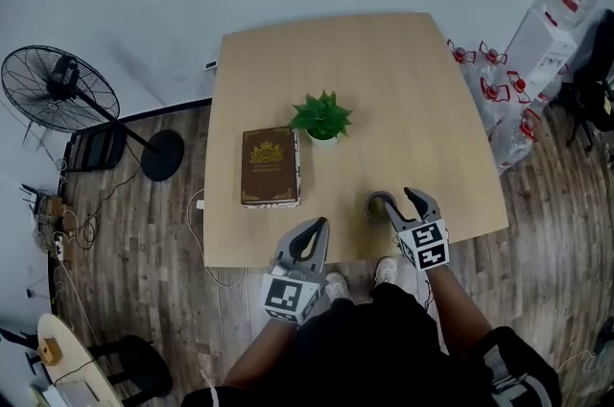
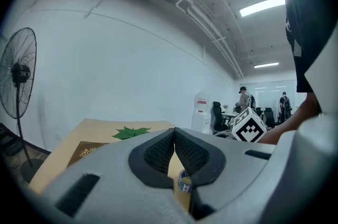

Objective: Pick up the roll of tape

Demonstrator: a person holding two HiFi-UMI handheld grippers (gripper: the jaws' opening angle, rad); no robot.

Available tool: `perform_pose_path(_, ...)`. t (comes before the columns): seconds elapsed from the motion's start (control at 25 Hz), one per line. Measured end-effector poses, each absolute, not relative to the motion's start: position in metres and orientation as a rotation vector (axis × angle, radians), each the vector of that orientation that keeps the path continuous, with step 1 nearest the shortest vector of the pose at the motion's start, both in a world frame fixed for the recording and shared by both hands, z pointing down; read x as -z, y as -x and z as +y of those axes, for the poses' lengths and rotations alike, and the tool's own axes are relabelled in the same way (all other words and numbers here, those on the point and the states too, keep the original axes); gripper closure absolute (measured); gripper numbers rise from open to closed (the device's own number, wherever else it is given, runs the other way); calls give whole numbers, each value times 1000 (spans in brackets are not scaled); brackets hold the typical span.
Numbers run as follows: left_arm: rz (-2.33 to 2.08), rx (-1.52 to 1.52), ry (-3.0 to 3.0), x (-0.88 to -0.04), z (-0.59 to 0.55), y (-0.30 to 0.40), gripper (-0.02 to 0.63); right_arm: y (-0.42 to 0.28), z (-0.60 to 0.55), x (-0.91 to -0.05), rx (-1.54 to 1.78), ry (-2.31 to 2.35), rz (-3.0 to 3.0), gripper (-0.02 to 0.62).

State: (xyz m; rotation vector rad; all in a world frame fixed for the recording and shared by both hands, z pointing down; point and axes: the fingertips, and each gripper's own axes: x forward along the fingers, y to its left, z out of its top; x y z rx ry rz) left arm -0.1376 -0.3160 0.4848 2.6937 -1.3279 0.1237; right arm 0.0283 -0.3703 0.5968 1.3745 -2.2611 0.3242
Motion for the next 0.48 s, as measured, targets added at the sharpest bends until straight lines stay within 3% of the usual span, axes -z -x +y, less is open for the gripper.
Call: perform_pose_path(0.48,-1421,-219,-2575,-512,-328,136,601,-35,-398,-691,-430,-1150,-2141,341)
